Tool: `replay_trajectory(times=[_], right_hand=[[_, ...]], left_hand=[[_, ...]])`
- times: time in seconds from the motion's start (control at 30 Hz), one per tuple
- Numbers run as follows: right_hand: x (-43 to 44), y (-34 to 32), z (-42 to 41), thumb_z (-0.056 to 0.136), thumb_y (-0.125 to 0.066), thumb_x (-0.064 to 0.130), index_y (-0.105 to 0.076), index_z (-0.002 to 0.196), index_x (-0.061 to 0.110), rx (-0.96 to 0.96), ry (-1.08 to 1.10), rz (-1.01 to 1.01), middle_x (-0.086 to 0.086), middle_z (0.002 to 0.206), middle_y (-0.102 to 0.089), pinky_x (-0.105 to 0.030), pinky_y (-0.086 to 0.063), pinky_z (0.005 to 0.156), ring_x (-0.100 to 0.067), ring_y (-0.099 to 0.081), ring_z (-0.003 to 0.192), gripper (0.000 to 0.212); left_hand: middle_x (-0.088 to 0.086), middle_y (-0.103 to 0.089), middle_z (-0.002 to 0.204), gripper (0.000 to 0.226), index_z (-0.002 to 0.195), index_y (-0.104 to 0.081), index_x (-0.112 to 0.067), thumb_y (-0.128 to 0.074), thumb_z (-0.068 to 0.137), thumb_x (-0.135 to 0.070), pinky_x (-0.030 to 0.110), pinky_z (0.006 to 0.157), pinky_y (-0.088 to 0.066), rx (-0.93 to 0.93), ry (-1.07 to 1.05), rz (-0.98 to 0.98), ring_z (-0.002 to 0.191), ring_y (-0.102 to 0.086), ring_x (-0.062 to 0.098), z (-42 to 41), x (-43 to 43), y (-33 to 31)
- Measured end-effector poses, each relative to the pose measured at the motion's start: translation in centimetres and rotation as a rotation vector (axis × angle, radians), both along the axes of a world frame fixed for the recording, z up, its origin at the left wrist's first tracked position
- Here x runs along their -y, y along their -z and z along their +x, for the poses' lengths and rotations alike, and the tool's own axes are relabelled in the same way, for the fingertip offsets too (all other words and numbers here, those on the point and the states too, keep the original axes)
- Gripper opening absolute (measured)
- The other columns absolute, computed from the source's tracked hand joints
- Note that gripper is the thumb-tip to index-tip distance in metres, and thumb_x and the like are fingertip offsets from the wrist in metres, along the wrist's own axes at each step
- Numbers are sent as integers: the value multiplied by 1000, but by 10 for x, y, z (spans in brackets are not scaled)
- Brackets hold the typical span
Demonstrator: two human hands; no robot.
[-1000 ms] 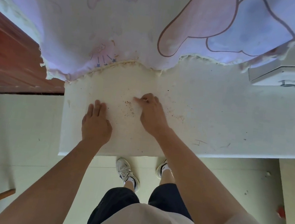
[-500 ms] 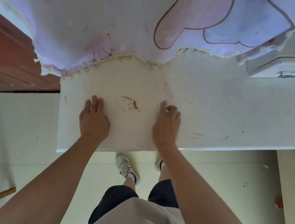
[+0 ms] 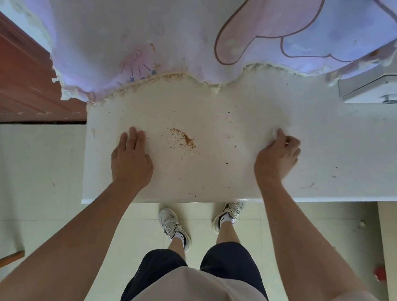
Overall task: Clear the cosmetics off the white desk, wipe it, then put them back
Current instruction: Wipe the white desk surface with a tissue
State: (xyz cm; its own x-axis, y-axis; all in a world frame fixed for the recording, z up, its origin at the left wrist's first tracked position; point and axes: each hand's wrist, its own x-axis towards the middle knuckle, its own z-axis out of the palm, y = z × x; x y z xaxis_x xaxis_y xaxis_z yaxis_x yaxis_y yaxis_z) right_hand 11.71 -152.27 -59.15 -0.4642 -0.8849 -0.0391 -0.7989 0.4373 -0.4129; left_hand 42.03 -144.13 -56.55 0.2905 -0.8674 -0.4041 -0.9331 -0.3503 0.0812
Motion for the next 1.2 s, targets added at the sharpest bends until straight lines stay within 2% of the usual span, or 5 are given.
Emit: replay_trajectory(times=[0.27, 0.4, 0.63, 1.07, 1.2], right_hand=[[-42, -10, 139, 80, -58, -1, -64, 122, 19, 104, -755, -5, -8, 110, -56, -40, -44, 78, -32, -55, 93, 47], [-32, -18, 80, 82, -53, -6, -66, 124, 16, 193, -451, -142, -13, 114, -58, -35, -42, 87, -29, -54, 97, 49], [-70, 0, -52, 92, -44, 0, -59, 130, 19, -99, 315, -3, -19, 122, -50, -45, -37, 86, -40, -50, 101, 46], [-101, -13, 112, 87, -54, 1, -55, 132, 10, 221, -446, 21, -12, 108, -51, -43, -52, 78, -28, -53, 89, 46], [-99, -4, 63, 89, -57, 7, -60, 130, 12, 222, -229, -34, -11, 111, -50, -44, -52, 83, -30, -57, 91, 42]], left_hand=[[7, -7, 164, 64, 156, -14, -12, -39, 97, -22, 47, 116, -27, 1, 21, 16, 150, -9, 29, 3, 2, 0], [8, -6, 164, 65, 156, -12, -11, -39, 97, -22, 47, 116, -26, 5, 27, 17, 150, -8, 30, 2, 1, -1], [10, -4, 164, 66, 155, -11, -10, -39, 97, -22, 49, 116, -24, -2, 32, 7, 150, -8, 32, 0, -2, -2], [16, -31, 156, 51, 144, -43, -7, -44, 93, -7, 47, 118, -19, -71, -85, -263, 143, -27, 32, 29, -37, -5], [22, -30, 154, 54, 140, -44, -5, -49, 87, -4, 53, 114, -21, -33, -193, -302, 141, -29, 38, 40, -54, 0]])
